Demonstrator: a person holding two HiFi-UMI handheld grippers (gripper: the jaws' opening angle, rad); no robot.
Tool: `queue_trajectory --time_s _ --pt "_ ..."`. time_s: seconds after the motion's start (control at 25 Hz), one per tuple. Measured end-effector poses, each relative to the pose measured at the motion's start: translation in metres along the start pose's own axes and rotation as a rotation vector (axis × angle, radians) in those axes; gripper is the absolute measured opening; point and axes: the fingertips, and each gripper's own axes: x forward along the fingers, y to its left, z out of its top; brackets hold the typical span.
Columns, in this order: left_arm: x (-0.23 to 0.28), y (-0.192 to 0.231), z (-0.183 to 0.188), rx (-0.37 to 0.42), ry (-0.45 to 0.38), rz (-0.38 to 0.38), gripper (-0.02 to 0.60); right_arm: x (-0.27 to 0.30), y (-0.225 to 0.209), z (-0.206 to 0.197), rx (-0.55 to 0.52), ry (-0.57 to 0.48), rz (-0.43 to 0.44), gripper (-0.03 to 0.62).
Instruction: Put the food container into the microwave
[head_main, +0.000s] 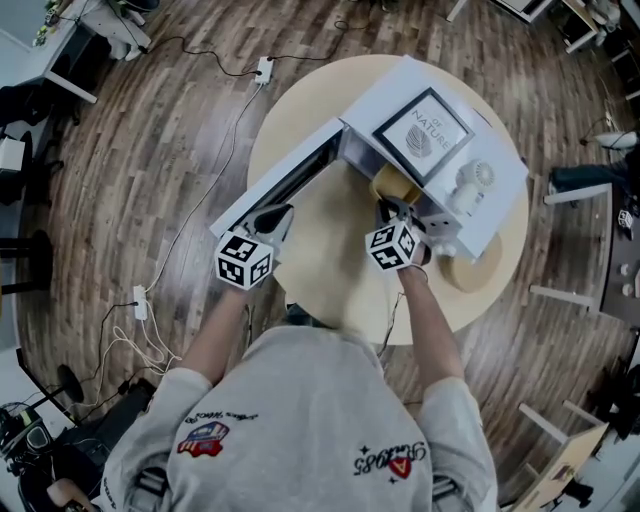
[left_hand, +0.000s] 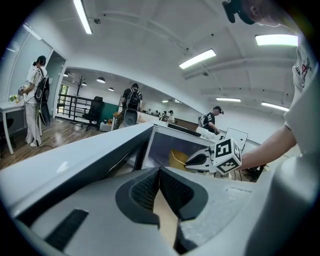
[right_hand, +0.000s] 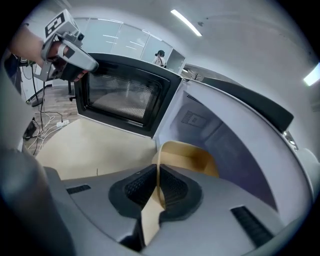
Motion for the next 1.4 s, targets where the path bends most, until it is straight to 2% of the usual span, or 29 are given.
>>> queue_trajectory --time_s 0.28,0.52,0.76,1.4 --pt "0.007 0.008 -0.011 -0.029 0.014 0.016 0.005 0.027 -0.012 -0.003 -0.071 0.040 -0.037 0.025" --pt "0.010 0.013 -0.017 -0.045 0.026 0.025 0.005 0.044 -0.027 0.001 -0.068 0.043 -0.081 0.026" --pt "0.012 0.016 -0.020 -0.057 0.031 0.025 0.005 0.057 -0.029 -0.001 -0.122 0.071 -0.100 0.028" --pt "0.014 0.024 -0.032 -0.079 0.052 0.028 0.005 0.073 -0.044 -0.008 -0.132 0.113 -0.167 0.032"
